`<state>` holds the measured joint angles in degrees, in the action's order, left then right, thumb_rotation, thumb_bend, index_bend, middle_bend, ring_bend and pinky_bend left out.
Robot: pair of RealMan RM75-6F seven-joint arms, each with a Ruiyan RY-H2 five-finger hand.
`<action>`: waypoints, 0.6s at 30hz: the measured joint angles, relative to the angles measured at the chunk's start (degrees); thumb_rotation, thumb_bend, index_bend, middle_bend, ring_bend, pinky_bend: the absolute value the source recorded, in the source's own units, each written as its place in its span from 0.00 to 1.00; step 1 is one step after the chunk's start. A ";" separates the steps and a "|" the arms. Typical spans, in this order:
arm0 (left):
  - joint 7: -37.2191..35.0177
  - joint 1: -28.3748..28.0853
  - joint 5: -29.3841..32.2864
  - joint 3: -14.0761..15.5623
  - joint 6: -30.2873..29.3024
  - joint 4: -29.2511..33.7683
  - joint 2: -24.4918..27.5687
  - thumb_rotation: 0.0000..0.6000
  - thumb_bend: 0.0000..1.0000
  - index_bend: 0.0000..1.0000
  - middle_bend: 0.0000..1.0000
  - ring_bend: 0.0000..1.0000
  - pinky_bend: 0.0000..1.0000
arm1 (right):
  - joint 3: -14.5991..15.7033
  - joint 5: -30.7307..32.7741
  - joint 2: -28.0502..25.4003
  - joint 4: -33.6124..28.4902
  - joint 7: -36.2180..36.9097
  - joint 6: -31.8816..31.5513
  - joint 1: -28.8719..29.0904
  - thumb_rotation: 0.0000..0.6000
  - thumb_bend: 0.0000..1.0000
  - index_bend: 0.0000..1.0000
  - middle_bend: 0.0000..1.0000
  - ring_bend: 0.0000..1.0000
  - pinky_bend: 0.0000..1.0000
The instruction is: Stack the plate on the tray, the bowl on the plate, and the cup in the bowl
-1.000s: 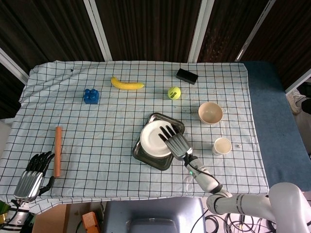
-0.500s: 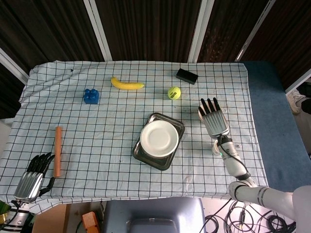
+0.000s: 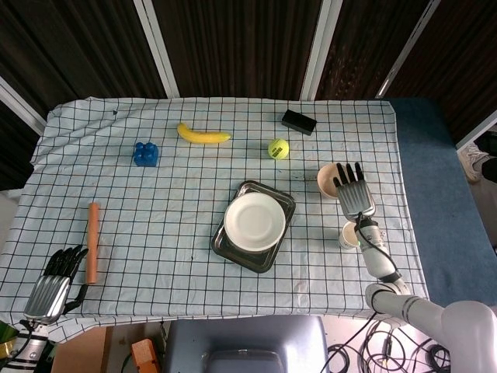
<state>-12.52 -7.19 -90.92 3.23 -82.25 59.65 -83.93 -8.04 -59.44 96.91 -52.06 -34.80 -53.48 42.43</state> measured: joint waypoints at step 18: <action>0.18 0.12 0.33 -0.31 -0.06 -0.64 -0.32 1.00 0.47 0.00 0.03 0.00 0.03 | -1.08 -6.93 8.17 14.04 15.19 0.93 -0.34 1.00 0.35 0.59 0.00 0.00 0.00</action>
<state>-12.33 -7.08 -90.59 2.92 -82.31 59.01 -84.25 -9.13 -66.37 105.08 -38.02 -19.61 -52.54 42.09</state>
